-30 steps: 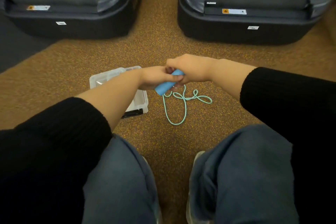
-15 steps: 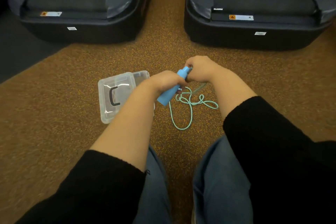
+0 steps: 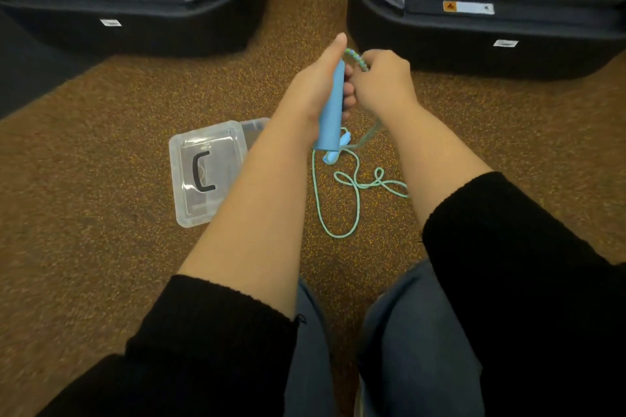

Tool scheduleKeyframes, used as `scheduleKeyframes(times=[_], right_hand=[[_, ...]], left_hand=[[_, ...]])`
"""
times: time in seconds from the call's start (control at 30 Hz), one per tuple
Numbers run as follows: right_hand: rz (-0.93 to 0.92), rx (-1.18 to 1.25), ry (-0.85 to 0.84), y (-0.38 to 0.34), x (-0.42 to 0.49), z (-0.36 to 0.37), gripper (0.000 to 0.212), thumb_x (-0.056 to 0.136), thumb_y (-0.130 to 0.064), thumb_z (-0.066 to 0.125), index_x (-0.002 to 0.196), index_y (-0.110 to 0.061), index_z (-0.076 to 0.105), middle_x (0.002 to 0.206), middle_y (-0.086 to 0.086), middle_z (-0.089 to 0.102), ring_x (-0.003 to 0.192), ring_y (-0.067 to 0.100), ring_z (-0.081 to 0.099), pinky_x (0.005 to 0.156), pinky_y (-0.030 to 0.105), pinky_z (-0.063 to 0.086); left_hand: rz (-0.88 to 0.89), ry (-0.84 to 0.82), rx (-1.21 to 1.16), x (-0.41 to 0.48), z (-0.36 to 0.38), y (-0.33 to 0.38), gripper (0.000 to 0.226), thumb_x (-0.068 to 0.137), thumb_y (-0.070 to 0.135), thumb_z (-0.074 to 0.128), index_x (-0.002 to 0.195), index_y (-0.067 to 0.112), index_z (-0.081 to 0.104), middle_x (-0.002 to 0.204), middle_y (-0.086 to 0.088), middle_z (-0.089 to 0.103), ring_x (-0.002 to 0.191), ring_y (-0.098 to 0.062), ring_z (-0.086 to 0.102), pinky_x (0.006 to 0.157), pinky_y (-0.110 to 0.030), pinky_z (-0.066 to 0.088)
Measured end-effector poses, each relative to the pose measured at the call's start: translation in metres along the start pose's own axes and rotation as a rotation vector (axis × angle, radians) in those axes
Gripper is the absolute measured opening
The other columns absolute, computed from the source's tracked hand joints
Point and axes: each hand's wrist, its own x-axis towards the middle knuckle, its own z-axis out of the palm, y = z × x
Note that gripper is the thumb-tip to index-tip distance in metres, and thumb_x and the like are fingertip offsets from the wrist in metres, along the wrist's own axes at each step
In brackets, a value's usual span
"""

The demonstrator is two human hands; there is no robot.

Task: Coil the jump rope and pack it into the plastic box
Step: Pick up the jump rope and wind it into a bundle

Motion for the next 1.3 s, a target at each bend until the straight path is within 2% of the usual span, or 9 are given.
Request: scheduleKeyframes(times=[0.1,0.33,0.57,0.7,0.9,0.97,1.13,1.23,1.3], right_hand=[[-0.033,0.008,-0.006,0.004,0.002,-0.002,0.029,0.086,-0.025,0.051,0.059,-0.018,0.048,0.063,-0.004,0.05,0.071,0.017,0.051,0.06,0.027,0.037],[0.01,-0.041,-0.261,0.005,0.0,-0.001,0.03,0.084,-0.034,0.057,0.061,-0.021,0.044,0.062,-0.001,0.045,0.053,0.013,0.041,0.049,0.026,0.034],[0.067,-0.224,-0.785,0.007,-0.014,-0.001,0.03,0.096,-0.038,0.044,0.081,-0.012,0.045,0.06,0.002,0.039,0.043,0.012,0.034,0.044,0.022,0.036],[0.147,-0.243,-0.9,0.008,-0.021,0.002,0.036,0.097,-0.045,0.032,0.085,-0.012,0.04,0.059,0.001,0.031,0.045,0.014,0.025,0.047,0.023,0.027],[0.124,-0.268,-0.986,0.009,-0.02,0.003,0.015,0.096,-0.016,0.031,0.086,-0.012,0.041,0.059,0.001,0.032,0.046,0.012,0.025,0.046,0.024,0.025],[0.109,-0.328,-1.03,0.009,-0.019,0.003,0.015,0.097,-0.018,0.036,0.085,-0.013,0.042,0.059,0.001,0.034,0.047,0.012,0.028,0.047,0.024,0.028],[0.059,-0.419,-1.154,0.011,-0.02,0.0,0.02,0.097,-0.017,0.041,0.078,-0.014,0.044,0.057,0.0,0.037,0.046,0.012,0.033,0.049,0.025,0.03],[0.013,-0.418,-1.23,0.003,-0.025,-0.009,0.02,0.097,-0.014,0.041,0.077,-0.015,0.046,0.057,0.0,0.035,0.049,0.013,0.032,0.051,0.027,0.029],[-0.03,-0.435,-1.28,-0.003,-0.027,-0.019,0.021,0.098,-0.015,0.04,0.079,-0.016,0.05,0.056,-0.001,0.035,0.049,0.012,0.031,0.051,0.026,0.029]], left_hand=[[-0.024,-0.041,-0.139,0.0,-0.003,0.002,0.037,0.091,0.049,0.049,0.073,0.018,0.058,0.055,0.004,0.05,0.044,-0.007,0.049,0.047,-0.018,0.044],[-0.018,-0.144,-0.381,-0.003,-0.024,0.006,0.035,0.096,0.045,0.042,0.099,0.018,0.064,0.07,0.006,0.06,0.052,-0.005,0.053,0.051,-0.02,0.047],[-0.101,-0.038,-0.472,-0.006,-0.034,0.005,0.046,0.096,0.044,0.042,0.121,0.009,0.058,0.084,0.004,0.067,0.061,-0.006,0.058,0.056,-0.019,0.051],[-0.163,0.02,-0.424,0.0,-0.033,-0.001,0.044,0.096,0.039,0.046,0.12,0.004,0.055,0.084,0.0,0.066,0.065,-0.009,0.061,0.053,-0.021,0.054],[-0.178,0.011,-0.406,0.004,-0.03,-0.005,0.012,0.096,0.013,0.05,0.105,0.008,0.053,0.098,-0.006,0.065,0.081,-0.015,0.064,0.068,-0.028,0.054],[-0.191,0.009,-0.395,0.005,-0.029,-0.007,0.007,0.094,0.005,0.049,0.098,0.007,0.054,0.099,-0.008,0.064,0.085,-0.016,0.064,0.074,-0.029,0.052],[-0.137,-0.006,-0.423,0.009,-0.024,-0.007,0.045,0.091,-0.008,0.043,0.132,0.009,0.037,0.12,-0.012,0.058,0.103,-0.022,0.058,0.08,-0.028,0.046],[-0.075,-0.013,-0.419,0.011,-0.022,-0.004,0.057,0.092,-0.009,0.043,0.141,0.017,0.032,0.134,-0.013,0.054,0.111,-0.025,0.056,0.087,-0.031,0.044],[-0.035,-0.009,-0.411,0.012,-0.023,-0.005,0.061,0.092,-0.008,0.043,0.143,0.021,0.031,0.133,-0.012,0.055,0.117,-0.029,0.056,0.095,-0.032,0.043]])
